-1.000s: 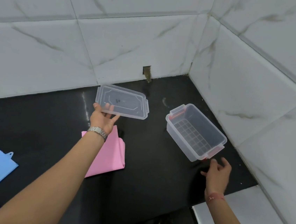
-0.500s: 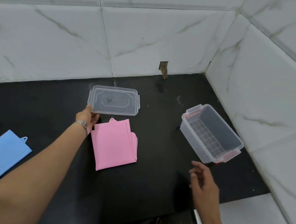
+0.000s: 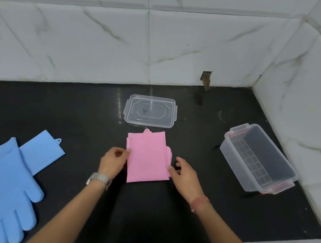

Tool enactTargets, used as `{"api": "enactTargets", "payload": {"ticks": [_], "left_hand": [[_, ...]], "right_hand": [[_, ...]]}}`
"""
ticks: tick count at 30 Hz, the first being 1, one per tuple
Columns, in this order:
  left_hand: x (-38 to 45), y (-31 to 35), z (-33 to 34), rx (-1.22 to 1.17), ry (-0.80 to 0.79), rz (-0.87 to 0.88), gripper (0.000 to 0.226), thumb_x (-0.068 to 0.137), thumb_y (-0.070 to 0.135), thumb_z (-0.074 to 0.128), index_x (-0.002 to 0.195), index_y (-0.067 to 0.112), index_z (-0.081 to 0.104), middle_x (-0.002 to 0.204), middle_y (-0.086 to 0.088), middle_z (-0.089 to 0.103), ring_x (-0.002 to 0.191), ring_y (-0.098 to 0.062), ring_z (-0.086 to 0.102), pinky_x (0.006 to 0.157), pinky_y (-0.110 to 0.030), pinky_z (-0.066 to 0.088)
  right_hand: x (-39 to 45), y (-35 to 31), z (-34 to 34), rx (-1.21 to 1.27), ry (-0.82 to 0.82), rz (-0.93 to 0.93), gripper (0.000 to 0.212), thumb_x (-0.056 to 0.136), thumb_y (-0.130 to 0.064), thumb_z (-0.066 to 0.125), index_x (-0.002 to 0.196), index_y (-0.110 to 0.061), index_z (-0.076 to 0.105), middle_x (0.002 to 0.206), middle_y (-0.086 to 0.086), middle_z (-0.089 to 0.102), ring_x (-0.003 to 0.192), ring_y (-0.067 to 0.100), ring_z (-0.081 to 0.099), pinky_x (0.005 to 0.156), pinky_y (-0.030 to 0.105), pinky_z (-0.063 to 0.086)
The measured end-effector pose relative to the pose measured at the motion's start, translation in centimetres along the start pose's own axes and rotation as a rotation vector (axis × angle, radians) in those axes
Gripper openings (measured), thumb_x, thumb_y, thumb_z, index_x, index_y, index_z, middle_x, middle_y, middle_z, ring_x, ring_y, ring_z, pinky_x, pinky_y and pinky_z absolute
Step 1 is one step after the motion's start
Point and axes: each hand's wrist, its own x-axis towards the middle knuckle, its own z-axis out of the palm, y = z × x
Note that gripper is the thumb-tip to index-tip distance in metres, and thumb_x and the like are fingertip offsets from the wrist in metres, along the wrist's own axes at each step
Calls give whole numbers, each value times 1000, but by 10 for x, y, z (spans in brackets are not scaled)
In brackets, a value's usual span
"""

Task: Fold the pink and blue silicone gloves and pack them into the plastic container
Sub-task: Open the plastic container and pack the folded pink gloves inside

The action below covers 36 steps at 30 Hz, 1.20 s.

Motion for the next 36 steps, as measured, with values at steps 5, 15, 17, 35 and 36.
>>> {"api": "enactTargets", "payload": {"ticks": [5, 15, 17, 35, 36], "left_hand": [[-13, 7, 6, 45, -69, -44, 40, 76, 43, 76, 103, 17, 62, 100, -1, 67, 95, -23, 66, 87, -42, 55], [-49, 11, 23, -300, -353, -134, 36, 81, 36, 73, 105, 11, 67, 103, -8, 74, 92, -25, 71, 83, -44, 57], [-59, 13, 33, -352, -389, -96, 36, 83, 38, 70, 111, 15, 65, 104, -7, 74, 94, -25, 71, 84, -45, 57], [-126, 27, 116, -513, -666, -94, 47, 76, 23, 76, 120, 18, 61, 114, -12, 70, 103, -31, 67, 75, -41, 57], [-129, 27, 119, -505, -673, -88, 47, 76, 23, 76, 121, 18, 60, 115, -12, 69, 103, -32, 67, 75, -41, 56]], "right_hand": [[21, -18, 16, 67, -26, 52, 64, 82, -44, 68, 134, -13, 47, 126, 3, 57, 112, 19, 56, 94, 38, 50], [9, 2, 7, 345, -111, 206, 21, 83, -23, 71, 98, -9, 68, 101, 4, 71, 92, 18, 68, 82, 37, 57], [-2, 11, 2, 417, -93, 193, 21, 87, -27, 66, 105, -15, 66, 105, 1, 71, 95, 15, 67, 81, 34, 57], [-53, 95, -64, 1259, -357, 283, 42, 83, -13, 73, 124, -6, 64, 127, 21, 63, 120, 38, 59, 105, 54, 42], [-56, 98, -67, 1263, -364, 268, 45, 82, -12, 73, 125, -7, 63, 126, 21, 63, 119, 38, 59, 103, 54, 44]]}}
